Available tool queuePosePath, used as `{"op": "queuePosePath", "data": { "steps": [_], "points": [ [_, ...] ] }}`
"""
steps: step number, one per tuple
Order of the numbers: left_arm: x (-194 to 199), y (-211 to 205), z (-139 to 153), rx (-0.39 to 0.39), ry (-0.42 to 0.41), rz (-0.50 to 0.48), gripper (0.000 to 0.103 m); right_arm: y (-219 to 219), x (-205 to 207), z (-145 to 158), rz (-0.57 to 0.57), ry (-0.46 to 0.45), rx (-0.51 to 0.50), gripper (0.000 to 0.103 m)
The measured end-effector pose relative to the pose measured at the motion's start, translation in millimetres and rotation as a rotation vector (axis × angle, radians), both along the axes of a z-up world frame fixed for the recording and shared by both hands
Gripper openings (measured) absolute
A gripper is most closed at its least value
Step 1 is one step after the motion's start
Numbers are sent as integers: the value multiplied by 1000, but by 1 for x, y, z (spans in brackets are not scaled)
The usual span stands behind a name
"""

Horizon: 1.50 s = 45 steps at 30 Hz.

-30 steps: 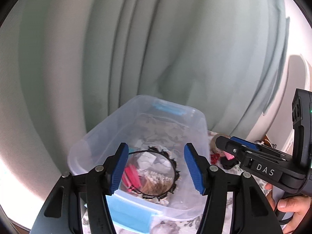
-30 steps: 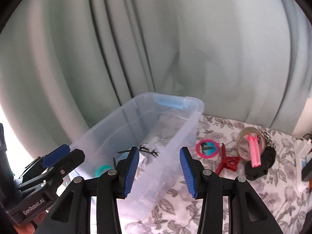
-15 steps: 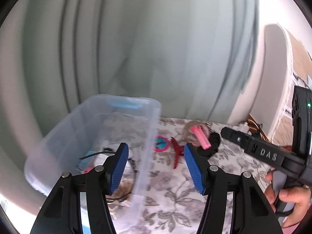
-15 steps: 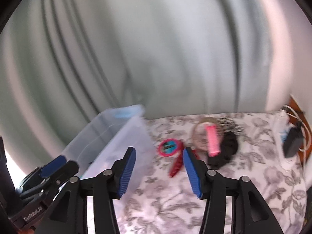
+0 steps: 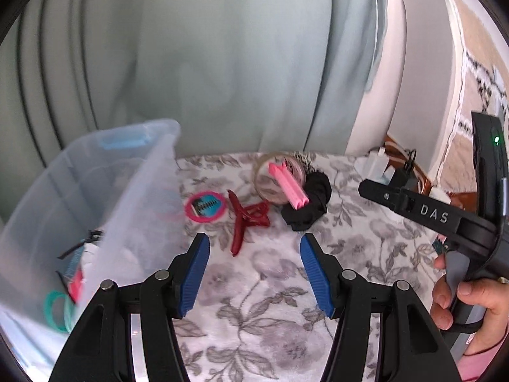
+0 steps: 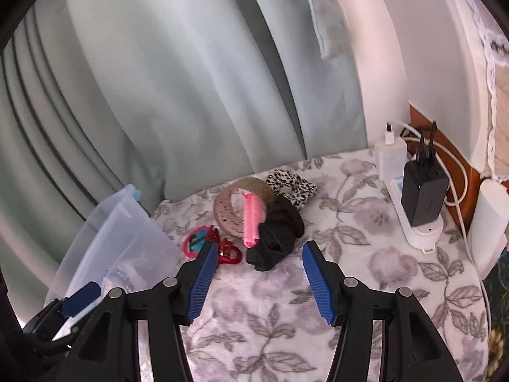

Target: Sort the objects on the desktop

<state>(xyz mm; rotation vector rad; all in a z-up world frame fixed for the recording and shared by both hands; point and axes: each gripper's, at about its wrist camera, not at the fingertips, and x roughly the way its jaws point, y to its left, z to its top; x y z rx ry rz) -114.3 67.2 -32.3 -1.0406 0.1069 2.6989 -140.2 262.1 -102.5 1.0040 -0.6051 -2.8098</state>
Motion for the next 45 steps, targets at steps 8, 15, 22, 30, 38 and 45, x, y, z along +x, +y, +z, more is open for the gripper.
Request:
{"op": "queuePosePath", "data": {
  "steps": [8,15,22,30,38,45],
  "points": [
    [-29,15,-41,-31,-92,-6,60,6,-25,-23,18,-54,8,60],
    [-56,22,-67,-71,-134,0,60,-2,-59,-28,63,-42,40,60],
    [-81,21,-84,-75,-162,43,60,-11,-89,-38,118,-60,60,60],
    [-97,17,-95,-73,-167,68,60,-28,-91,-42,228,-32,28,60],
    [-105,17,-103,-63,-178,64,60,-36,-102,-50,233,-57,50,59],
    [-109,16,-105,-55,-182,66,60,-46,-113,-58,236,-73,139,59]
  ]
}}
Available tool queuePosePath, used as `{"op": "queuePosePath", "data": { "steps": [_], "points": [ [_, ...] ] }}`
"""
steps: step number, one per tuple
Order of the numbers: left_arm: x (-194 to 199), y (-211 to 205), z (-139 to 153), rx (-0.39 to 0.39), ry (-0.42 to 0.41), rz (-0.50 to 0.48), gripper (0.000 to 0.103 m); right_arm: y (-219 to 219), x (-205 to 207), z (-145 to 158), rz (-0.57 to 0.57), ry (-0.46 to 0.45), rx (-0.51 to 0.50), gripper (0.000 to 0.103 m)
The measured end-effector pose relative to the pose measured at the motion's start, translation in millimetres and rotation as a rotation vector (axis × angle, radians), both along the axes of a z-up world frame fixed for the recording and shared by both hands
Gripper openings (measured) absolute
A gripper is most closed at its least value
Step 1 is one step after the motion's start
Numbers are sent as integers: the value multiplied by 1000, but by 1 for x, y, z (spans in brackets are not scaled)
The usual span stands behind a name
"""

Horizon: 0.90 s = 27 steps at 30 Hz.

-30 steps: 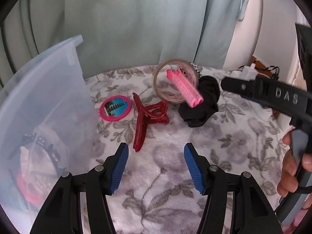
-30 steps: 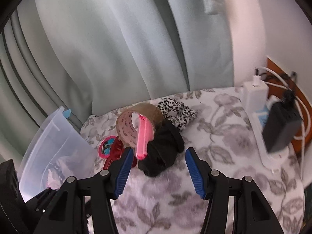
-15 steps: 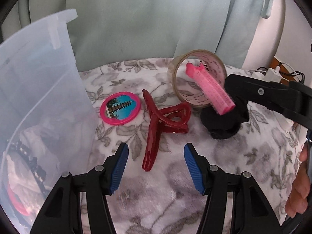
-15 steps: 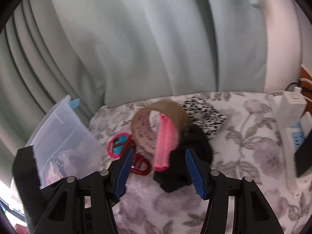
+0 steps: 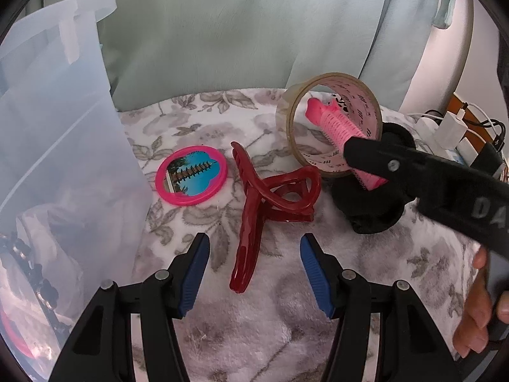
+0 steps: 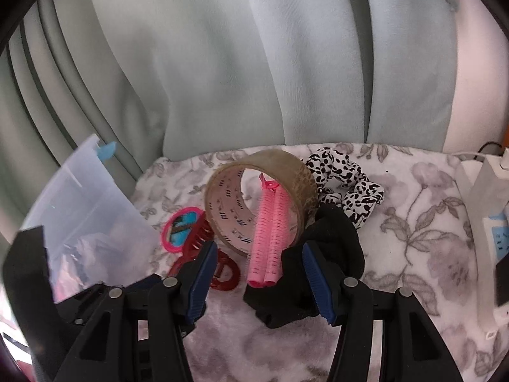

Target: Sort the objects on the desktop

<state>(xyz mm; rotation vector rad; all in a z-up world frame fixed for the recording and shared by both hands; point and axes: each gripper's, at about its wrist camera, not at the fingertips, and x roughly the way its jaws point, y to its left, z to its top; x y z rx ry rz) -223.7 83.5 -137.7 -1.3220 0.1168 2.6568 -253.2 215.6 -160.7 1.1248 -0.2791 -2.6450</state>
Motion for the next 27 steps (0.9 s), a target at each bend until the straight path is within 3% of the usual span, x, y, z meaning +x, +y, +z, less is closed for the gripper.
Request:
{"op": "queuePosePath", "data": {
  "steps": [4,7,9,12,14,17,19,27],
  "points": [
    [-1,-1,-1,4,1,9,60,3,-3,-5,7,5,27,56],
    [-2,-4,-1,13,11,25,59,10,-6,-6,-5,0,24,42],
    [-3,-6,-2,19,8,29,55,17,-7,-7,-14,-11,1,41],
    [-4,-7,-2,21,8,28,45,17,-3,-5,-7,0,0,36],
    [-3,-6,-2,25,7,27,31,17,2,-1,1,11,-14,34],
    [-2,-5,-2,35,5,19,17,22,8,2,3,2,-57,33],
    [-1,-5,-1,41,5,17,13,25,12,4,-2,-1,-72,33],
    [10,-5,3,68,1,3,12,37,48,12,0,-13,-122,33]
  ]
}}
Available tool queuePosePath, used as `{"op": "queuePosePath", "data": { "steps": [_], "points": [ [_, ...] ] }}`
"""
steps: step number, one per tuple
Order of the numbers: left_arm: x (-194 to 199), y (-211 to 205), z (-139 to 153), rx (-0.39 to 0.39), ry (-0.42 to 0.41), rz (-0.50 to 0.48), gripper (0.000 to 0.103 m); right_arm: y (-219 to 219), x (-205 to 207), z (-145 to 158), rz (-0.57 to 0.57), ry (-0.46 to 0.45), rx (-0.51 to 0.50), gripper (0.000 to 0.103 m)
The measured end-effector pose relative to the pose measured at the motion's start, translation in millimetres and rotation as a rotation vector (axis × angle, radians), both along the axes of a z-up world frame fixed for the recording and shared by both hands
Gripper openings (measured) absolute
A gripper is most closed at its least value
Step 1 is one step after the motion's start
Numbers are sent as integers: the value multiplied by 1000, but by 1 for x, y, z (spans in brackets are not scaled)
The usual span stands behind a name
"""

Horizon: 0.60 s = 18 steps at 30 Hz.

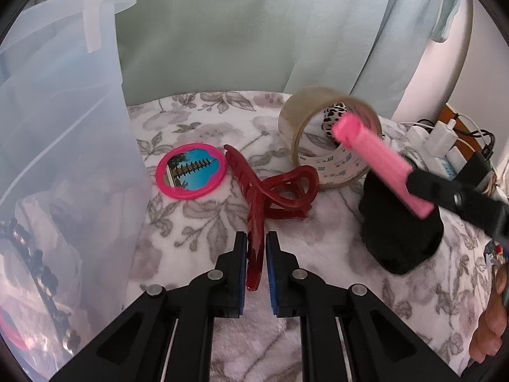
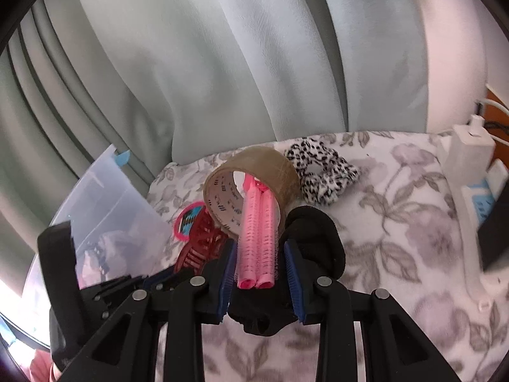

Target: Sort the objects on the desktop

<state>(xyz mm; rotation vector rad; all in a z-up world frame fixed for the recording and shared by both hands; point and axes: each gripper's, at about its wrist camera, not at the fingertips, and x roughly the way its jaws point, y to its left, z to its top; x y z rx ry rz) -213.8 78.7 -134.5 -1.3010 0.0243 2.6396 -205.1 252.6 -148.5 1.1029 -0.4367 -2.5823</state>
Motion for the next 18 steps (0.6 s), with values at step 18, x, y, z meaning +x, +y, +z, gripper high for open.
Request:
{"op": "queuePosePath", "data": {
  "steps": [18],
  "points": [
    [58,-4,33,30,34,-63,47,6,68,-1,14,-36,-6,35]
  ]
}}
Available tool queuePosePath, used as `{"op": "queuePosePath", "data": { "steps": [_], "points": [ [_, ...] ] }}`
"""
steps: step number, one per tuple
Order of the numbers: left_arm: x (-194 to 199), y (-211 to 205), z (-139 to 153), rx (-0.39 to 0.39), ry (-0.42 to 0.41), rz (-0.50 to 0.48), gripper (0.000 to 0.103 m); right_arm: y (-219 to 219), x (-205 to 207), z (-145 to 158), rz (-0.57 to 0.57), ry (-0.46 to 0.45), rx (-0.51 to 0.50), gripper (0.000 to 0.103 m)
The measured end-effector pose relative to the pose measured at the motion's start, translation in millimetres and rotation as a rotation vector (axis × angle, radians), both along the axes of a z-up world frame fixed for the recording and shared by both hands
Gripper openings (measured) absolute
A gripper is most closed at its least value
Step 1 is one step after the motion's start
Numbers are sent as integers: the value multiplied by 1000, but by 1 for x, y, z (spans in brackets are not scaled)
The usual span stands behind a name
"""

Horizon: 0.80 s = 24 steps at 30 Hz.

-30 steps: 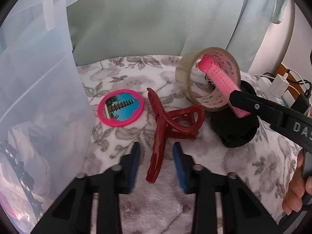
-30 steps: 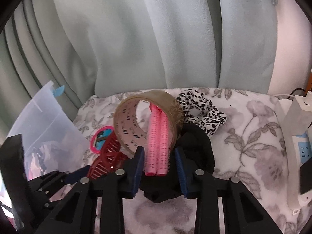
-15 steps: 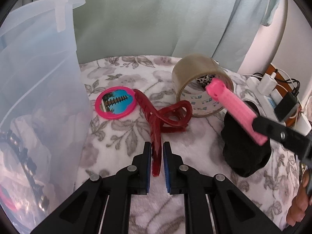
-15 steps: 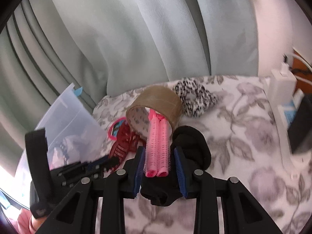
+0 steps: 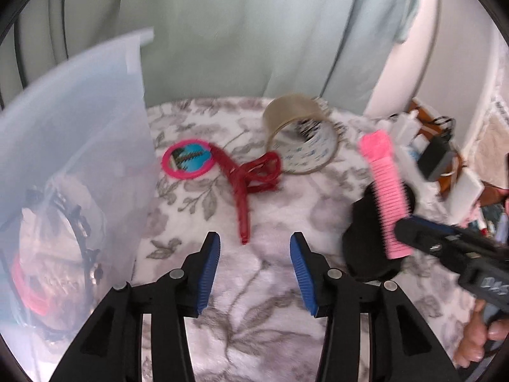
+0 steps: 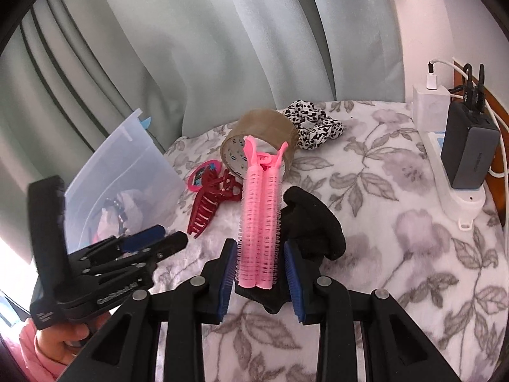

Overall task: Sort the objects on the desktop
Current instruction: 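Grasp the pink roller on the scrunchie with the left tool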

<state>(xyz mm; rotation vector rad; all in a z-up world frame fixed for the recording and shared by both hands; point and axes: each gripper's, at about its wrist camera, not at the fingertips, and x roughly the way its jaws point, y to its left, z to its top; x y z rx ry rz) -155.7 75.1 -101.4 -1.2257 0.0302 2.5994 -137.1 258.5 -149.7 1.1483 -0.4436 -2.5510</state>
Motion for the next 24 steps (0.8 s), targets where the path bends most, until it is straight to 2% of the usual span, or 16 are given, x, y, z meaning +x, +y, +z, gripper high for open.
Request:
{"op": "queuePosePath", "data": {
  "steps": [4,9,11,14,17,22,24],
  "points": [
    [2,10,15,40,30,-48,49,8,8,3,-28,14,-57,35],
    [-2,36,23,114,8,-145,52,26,20,11,-87,43,-51,35],
    [-4,52,23,129,4,-183,57,36,24,11,-124,37,-57,35],
    [-11,71,13,133,-18,-224,57,48,27,8,-164,24,-74,35],
    [-25,78,-2,123,-63,-195,57,55,31,7,-180,23,-79,35],
    [-52,54,-14,292,-161,-101,57,63,30,3,-196,18,-101,35],
    [-61,53,-17,281,-161,-76,57,60,26,1,-186,7,-113,35]
  ]
}}
